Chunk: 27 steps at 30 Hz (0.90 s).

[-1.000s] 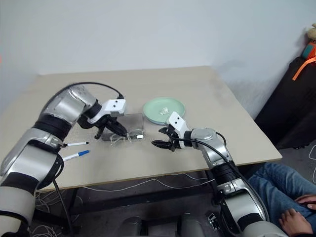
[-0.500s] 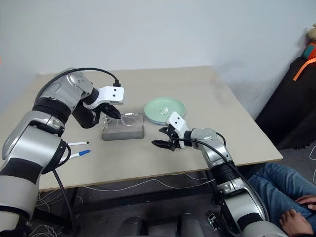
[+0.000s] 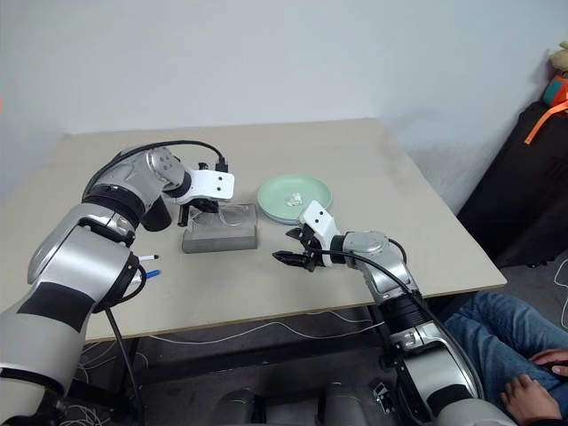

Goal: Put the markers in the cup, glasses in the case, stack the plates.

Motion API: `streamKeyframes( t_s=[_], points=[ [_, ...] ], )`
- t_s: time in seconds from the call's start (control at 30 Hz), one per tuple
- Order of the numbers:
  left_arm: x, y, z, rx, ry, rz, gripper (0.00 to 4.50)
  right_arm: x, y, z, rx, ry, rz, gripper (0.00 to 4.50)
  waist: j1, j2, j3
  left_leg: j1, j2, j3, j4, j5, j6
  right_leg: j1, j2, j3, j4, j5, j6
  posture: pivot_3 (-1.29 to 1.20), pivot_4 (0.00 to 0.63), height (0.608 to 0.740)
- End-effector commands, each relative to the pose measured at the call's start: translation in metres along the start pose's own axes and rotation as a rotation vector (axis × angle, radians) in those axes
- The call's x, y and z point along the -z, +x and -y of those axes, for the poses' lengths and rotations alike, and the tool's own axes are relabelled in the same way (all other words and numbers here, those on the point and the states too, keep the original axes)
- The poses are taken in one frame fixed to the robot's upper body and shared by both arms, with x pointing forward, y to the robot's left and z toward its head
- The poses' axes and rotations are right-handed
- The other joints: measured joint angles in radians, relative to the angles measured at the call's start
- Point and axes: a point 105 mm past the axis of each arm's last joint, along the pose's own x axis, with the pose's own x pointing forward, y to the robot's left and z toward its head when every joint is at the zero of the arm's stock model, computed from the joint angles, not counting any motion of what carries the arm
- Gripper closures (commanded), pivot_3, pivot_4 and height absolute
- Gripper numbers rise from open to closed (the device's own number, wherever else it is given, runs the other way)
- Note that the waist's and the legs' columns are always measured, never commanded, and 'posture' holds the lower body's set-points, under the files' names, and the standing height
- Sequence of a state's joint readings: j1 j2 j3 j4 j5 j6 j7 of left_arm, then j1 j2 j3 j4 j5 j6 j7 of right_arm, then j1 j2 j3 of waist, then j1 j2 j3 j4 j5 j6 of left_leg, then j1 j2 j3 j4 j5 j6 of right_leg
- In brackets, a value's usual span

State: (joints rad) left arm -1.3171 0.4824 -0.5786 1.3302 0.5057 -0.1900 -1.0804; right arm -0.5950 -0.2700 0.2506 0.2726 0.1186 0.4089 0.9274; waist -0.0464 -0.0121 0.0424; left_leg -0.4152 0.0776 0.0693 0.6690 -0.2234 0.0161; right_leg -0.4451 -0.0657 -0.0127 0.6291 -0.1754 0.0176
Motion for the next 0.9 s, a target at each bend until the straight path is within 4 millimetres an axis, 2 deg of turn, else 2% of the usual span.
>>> streamKeyframes(
  t_s=[0.03, 0.3, 0.53, 0.7, 0.83, 0.9],
  points=[
    [-0.003, 0.006, 0.003, 0.003, 0.000, 0.002, 4.43, -0.018, -0.002, -0.001, 0.007, -0.041, 0.054, 1.13, 0.000, 0.000, 0.000, 0.000, 0.000, 0.000, 0.000, 0.000, 0.000, 0.000, 0.000, 0.000, 0.000, 0.000, 0.000, 0.00, 0.000, 0.740],
    [0.001, 0.022, 0.023, 0.084, -0.010, -0.001, 4.43, -0.020, -0.002, 0.000, 0.012, -0.043, 0.059, 1.13, 0.000, 0.000, 0.000, 0.000, 0.000, 0.000, 0.000, 0.000, 0.000, 0.000, 0.000, 0.000, 0.000, 0.000, 0.000, 0.00, 0.000, 0.740],
    [-0.005, 0.012, 0.047, 0.343, -0.087, 0.062, 4.43, -0.020, -0.001, 0.001, 0.016, -0.047, 0.056, 1.13, 0.000, 0.000, 0.000, 0.001, 0.000, 0.000, 0.000, 0.000, 0.000, 0.001, 0.000, 0.000, 0.000, 0.000, 0.000, 0.00, 0.000, 0.740],
    [-0.008, 0.012, 0.041, 0.300, -0.104, 0.081, 4.43, -0.020, 0.001, 0.000, 0.013, -0.048, 0.059, 1.13, 0.000, 0.000, 0.000, 0.001, 0.000, 0.000, 0.000, 0.000, 0.000, 0.001, 0.000, 0.000, 0.000, 0.000, 0.000, 0.00, 0.000, 0.740],
    [-0.005, 0.015, 0.037, 0.247, -0.095, 0.066, 3.51, -0.021, 0.002, -0.001, 0.011, -0.050, 0.061, 1.13, 0.000, 0.000, 0.000, 0.001, 0.000, 0.000, 0.002, 0.000, 0.000, 0.001, 0.000, 0.000, 0.002, 0.000, 0.000, 0.00, 0.000, 0.740],
    [-0.006, 0.016, 0.033, 0.210, -0.108, 0.070, 3.51, -0.021, 0.002, 0.000, 0.011, -0.050, 0.061, 1.13, 0.000, 0.000, 0.000, 0.001, 0.000, -0.001, 0.003, 0.000, 0.000, 0.001, 0.000, 0.000, 0.003, 0.000, 0.000, 0.00, 0.000, 0.740]
  ],
)
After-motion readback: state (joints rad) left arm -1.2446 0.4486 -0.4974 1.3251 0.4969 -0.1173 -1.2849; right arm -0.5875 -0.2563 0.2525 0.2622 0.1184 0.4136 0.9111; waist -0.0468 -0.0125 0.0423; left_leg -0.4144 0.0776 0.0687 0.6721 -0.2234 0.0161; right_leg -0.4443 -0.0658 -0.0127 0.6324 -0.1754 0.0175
